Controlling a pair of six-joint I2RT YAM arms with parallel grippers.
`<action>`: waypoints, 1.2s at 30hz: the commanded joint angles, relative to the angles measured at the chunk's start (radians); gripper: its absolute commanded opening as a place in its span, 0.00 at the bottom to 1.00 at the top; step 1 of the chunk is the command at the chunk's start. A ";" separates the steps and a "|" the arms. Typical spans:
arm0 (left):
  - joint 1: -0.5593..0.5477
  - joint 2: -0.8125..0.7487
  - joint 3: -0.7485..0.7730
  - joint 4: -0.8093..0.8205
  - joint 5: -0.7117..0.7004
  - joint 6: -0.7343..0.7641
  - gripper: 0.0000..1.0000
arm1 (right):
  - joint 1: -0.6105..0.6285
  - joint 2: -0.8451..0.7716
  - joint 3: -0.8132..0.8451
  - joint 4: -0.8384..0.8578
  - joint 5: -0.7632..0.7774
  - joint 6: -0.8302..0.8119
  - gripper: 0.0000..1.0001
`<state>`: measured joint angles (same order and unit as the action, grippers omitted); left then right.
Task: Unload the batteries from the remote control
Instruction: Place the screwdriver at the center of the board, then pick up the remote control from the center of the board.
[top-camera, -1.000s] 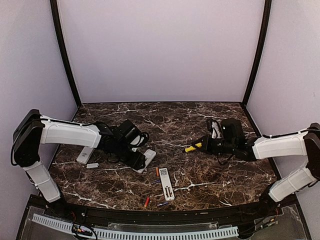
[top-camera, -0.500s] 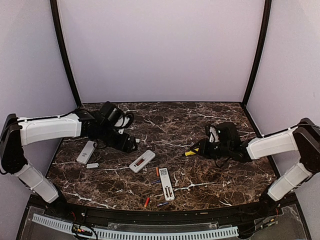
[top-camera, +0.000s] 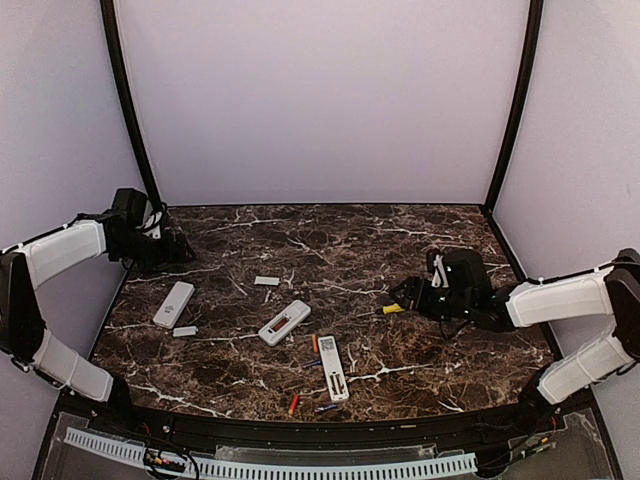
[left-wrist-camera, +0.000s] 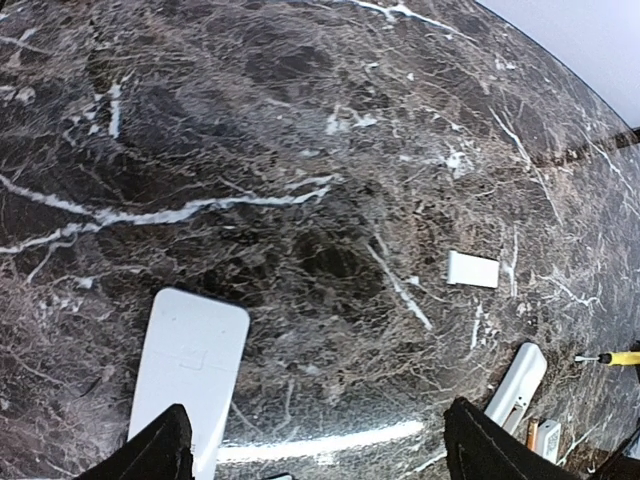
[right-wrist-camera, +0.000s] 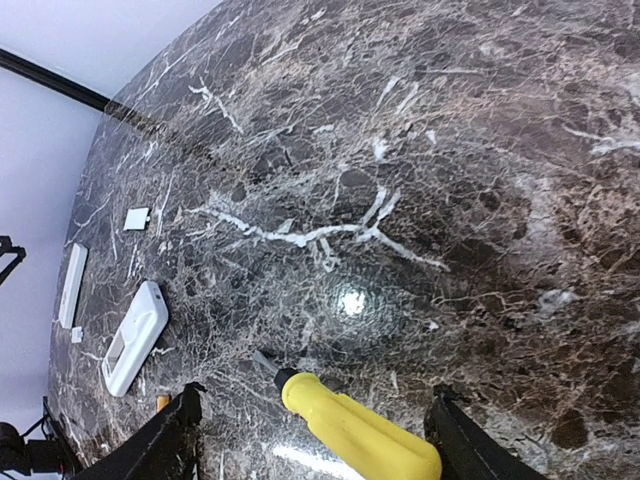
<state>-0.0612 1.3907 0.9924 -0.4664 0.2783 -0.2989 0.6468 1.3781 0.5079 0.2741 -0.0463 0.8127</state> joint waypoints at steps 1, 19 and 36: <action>0.028 -0.011 -0.026 -0.063 -0.047 0.049 0.86 | -0.001 -0.044 0.030 -0.091 0.112 -0.066 0.77; 0.014 0.225 0.009 -0.152 -0.264 0.070 0.84 | 0.020 -0.109 0.012 -0.139 0.267 -0.104 0.82; -0.027 0.330 0.029 -0.167 -0.265 0.082 0.67 | 0.019 -0.121 0.001 -0.113 0.263 -0.105 0.81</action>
<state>-0.0826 1.7153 1.0103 -0.6010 -0.0002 -0.2234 0.6594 1.2648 0.5224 0.1349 0.2031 0.7109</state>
